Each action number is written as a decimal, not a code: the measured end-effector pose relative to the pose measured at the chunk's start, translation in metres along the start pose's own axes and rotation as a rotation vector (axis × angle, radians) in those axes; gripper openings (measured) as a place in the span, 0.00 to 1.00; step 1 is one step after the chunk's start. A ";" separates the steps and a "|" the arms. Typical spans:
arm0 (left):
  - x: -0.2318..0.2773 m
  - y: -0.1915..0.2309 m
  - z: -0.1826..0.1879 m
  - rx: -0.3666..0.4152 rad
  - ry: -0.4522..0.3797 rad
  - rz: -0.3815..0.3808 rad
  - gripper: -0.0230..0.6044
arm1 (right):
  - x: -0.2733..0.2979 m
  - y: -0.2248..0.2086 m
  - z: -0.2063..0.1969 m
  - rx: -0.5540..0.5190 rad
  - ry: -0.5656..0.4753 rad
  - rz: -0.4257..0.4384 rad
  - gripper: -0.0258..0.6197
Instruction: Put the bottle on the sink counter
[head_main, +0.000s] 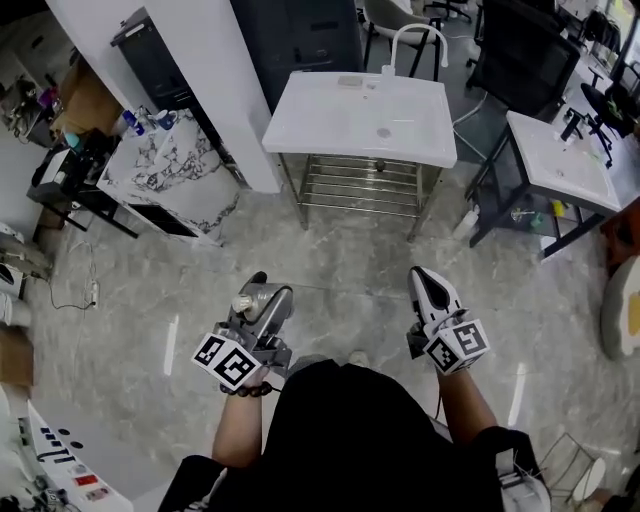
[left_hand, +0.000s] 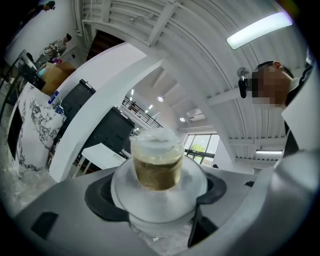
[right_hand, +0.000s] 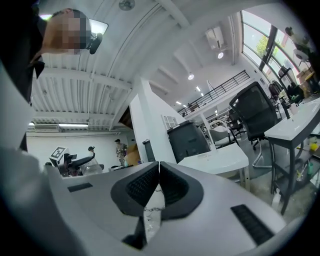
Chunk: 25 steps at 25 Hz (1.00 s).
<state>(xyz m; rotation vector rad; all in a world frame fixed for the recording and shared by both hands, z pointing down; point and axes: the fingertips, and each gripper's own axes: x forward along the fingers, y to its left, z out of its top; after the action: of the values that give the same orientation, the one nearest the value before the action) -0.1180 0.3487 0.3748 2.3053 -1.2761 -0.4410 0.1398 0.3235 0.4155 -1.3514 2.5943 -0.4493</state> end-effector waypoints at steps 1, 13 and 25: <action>0.007 0.001 -0.001 -0.008 0.002 0.000 0.60 | -0.001 -0.009 0.000 0.008 0.003 -0.014 0.09; 0.087 0.050 -0.007 -0.071 0.045 -0.032 0.60 | 0.037 -0.066 -0.018 0.031 0.055 -0.106 0.09; 0.205 0.138 0.054 -0.007 0.061 -0.096 0.60 | 0.190 -0.097 0.031 -0.042 -0.007 -0.114 0.09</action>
<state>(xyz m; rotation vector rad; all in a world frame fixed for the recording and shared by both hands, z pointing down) -0.1355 0.0966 0.3931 2.3632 -1.1371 -0.4029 0.1155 0.1091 0.4159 -1.5177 2.5440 -0.4083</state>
